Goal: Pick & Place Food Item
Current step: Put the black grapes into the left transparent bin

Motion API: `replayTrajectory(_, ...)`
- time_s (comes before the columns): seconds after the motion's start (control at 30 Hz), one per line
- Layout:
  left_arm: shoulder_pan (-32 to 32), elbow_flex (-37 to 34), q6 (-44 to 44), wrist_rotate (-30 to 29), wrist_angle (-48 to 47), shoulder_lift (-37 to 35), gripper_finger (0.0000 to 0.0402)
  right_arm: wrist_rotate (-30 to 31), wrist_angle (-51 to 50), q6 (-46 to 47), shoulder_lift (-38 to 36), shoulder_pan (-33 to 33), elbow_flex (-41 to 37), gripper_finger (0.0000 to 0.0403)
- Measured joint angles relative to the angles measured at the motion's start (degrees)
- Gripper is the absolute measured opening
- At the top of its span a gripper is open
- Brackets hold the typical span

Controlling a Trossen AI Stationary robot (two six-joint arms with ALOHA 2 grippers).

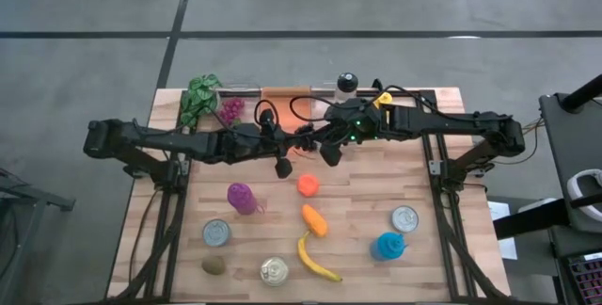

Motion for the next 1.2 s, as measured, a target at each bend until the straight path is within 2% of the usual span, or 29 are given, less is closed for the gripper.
replayTrajectory(0.27,0.92,0.00,-0.06,-0.57,-0.43,-0.81,0.0001,0.02,-0.09,-0.02,-0.36,0.00,-0.03,0.0155)
replayTrajectory(0.5,4.32,0.04,-0.84,-1.04,-5.09,-4.58,0.0000,2.66,-0.42,-0.87,-4.18,-0.04,-0.04,0.0199)
replayTrajectory(0.77,11.14,0.05,-7.41,-3.75,-15.41,-10.74,0.0000,3.30,-1.38,-3.27,-9.19,-0.04,-0.04,0.0217)
replayTrajectory(0.9,15.46,0.04,-13.57,-6.36,-20.67,-13.09,0.0000,3.28,-1.53,-3.78,-10.22,-0.04,-0.04,0.0215)
replayTrajectory(1.1,23.15,0.02,-26.43,-7.70,-29.66,-13.67,0.0000,3.21,-2.44,-4.29,-9.86,-0.04,-0.04,0.0217)
replayTrajectory(1.2,26.16,-0.03,-30.12,-7.62,-34.70,-12.35,0.0000,3.20,-3.44,-4.31,-9.27,-0.04,-0.04,0.0216)
